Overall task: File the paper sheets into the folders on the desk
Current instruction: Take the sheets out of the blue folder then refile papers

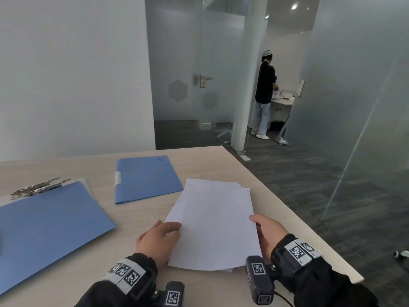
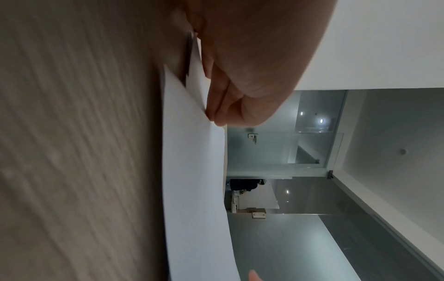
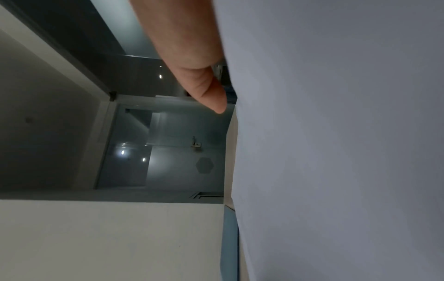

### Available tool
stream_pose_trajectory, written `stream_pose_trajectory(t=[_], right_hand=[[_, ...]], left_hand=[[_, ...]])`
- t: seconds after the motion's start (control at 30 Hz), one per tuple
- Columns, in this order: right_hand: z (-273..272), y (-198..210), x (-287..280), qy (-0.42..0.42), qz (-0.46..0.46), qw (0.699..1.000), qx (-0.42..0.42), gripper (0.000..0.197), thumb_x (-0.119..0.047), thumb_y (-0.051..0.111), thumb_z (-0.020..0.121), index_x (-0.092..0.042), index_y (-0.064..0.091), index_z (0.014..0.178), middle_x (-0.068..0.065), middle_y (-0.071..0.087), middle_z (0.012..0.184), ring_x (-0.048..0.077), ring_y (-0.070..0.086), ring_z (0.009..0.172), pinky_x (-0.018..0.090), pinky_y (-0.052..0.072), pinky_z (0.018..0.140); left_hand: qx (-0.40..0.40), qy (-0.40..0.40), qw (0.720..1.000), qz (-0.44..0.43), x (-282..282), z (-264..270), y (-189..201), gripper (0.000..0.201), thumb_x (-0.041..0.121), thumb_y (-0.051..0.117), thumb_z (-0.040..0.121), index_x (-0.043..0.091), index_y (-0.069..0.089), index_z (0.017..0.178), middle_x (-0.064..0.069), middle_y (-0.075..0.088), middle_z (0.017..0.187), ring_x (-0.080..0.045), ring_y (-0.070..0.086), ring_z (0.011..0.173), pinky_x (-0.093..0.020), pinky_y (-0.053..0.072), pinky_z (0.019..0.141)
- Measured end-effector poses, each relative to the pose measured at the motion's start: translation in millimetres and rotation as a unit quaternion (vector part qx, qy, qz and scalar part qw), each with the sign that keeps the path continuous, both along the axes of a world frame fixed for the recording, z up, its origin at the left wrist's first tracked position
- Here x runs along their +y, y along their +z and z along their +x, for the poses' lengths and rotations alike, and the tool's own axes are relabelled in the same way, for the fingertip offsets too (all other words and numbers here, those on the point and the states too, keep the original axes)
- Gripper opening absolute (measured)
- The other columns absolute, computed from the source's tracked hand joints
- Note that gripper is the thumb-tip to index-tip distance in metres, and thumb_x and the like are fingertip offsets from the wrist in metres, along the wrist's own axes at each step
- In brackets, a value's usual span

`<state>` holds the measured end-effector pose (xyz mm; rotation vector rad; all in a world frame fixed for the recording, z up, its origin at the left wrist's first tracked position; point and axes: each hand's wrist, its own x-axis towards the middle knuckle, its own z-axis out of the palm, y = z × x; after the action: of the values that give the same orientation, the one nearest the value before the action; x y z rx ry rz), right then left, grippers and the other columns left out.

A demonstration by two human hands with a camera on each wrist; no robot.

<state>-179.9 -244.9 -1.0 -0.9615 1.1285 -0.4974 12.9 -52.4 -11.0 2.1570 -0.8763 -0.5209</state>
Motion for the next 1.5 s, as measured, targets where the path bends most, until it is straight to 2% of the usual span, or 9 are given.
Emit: stream_pose_trajectory(t=[0.17, 0.37, 0.53, 0.7, 0.9, 1.03, 1.17, 1.3, 1.5], right_hand=[[2, 8, -5, 0.029, 0.002, 0.999, 0.028, 0.028, -0.024, 0.058, 0.093, 0.0, 0.068, 0.102, 0.025, 0.072, 0.105, 0.038, 0.068, 0.084, 0.038, 0.052, 0.072], [11, 6, -10, 0.071, -0.072, 0.988, 0.114, 0.03, -0.022, 0.064, 0.089, 0.004, 0.069, 0.102, 0.025, 0.073, 0.103, 0.042, 0.069, 0.1, 0.044, 0.052, 0.089], [15, 0, -15, 0.116, -0.141, 0.97, 0.163, 0.023, -0.01, 0.06, 0.091, 0.01, 0.067, 0.102, 0.026, 0.07, 0.104, 0.041, 0.066, 0.101, 0.044, 0.051, 0.091], [11, -2, -17, 0.104, -0.165, 0.97, 0.148, 0.017, -0.002, 0.057, 0.091, -0.002, 0.065, 0.076, 0.02, 0.067, 0.086, 0.034, 0.064, 0.085, 0.038, 0.05, 0.079], [-1, -3, -14, 0.068, -0.221, 0.968, 0.097, 0.02, -0.005, 0.055, 0.09, -0.006, 0.072, 0.1, 0.013, 0.077, 0.094, 0.035, 0.072, 0.09, 0.049, 0.056, 0.088], [-14, 5, -6, 0.067, -0.263, 0.96, 0.069, 0.022, -0.011, 0.052, 0.093, -0.017, 0.07, 0.104, 0.003, 0.078, 0.096, 0.026, 0.073, 0.09, 0.045, 0.057, 0.087], [-24, 19, 4, 0.077, -0.306, 0.948, 0.03, 0.024, -0.013, 0.05, 0.096, -0.024, 0.067, 0.11, -0.004, 0.077, 0.102, 0.018, 0.073, 0.093, 0.037, 0.057, 0.083], [-26, 33, 14, 0.084, -0.338, 0.936, -0.044, 0.027, -0.011, 0.05, 0.098, -0.027, 0.064, 0.116, -0.007, 0.076, 0.106, 0.013, 0.073, 0.097, 0.036, 0.056, 0.086], [-14, 46, 21, 0.054, -0.345, 0.924, -0.157, 0.029, -0.005, 0.049, 0.099, -0.027, 0.061, 0.113, -0.012, 0.077, 0.098, 0.006, 0.073, 0.091, 0.021, 0.057, 0.07]], left_hand=[[0.006, -0.003, 1.0, -0.018, 2, -4, 7, 0.027, 0.028, 0.046, 0.093, 0.054, 0.054, 0.092, 0.009, 0.047, 0.147, -0.006, 0.018, 0.147, -0.033, 0.009, 0.121], [-0.001, -0.013, 1.0, -0.015, 2, -2, 8, 0.03, 0.027, 0.045, 0.093, 0.056, 0.053, 0.089, 0.014, 0.05, 0.143, -0.003, 0.017, 0.147, -0.032, 0.008, 0.12], [0.017, -0.01, 1.0, -0.017, 4, -1, 5, 0.028, 0.03, 0.047, 0.092, 0.054, 0.05, 0.105, 0.014, 0.042, 0.149, -0.009, 0.026, 0.144, -0.037, 0.02, 0.12], [-0.012, -0.012, 1.0, 0.008, 3, -1, 7, 0.041, 0.03, 0.045, 0.094, 0.038, 0.05, 0.134, 0.011, 0.04, 0.151, -0.008, 0.022, 0.147, -0.033, 0.008, 0.122], [-0.003, -0.013, 1.0, 0.021, 0, 2, 4, 0.04, 0.03, 0.047, 0.093, 0.04, 0.05, 0.132, 0.013, 0.044, 0.148, -0.01, 0.027, 0.145, -0.034, 0.012, 0.121], [0.046, -0.002, 0.999, 0.011, 1, 6, 5, 0.037, 0.04, 0.051, 0.086, 0.049, 0.048, 0.122, 0.009, 0.052, 0.141, -0.017, 0.045, 0.131, -0.041, 0.025, 0.117], [0.051, 0.039, 0.994, -0.088, -5, 9, 18, 0.052, 0.032, 0.057, 0.091, 0.026, 0.044, 0.14, 0.005, 0.048, 0.145, -0.02, 0.047, 0.13, -0.036, 0.037, 0.109], [0.085, 0.019, 0.977, -0.196, -17, 13, 47, 0.068, 0.038, 0.063, 0.088, 0.029, 0.032, 0.148, 0.009, 0.049, 0.142, -0.015, 0.05, 0.128, -0.035, 0.039, 0.107], [0.122, 0.006, 0.946, -0.301, -27, 11, 76, 0.023, 0.042, 0.057, 0.088, 0.027, 0.072, 0.098, -0.001, 0.076, 0.098, -0.027, 0.069, 0.098, -0.047, 0.053, 0.094]])
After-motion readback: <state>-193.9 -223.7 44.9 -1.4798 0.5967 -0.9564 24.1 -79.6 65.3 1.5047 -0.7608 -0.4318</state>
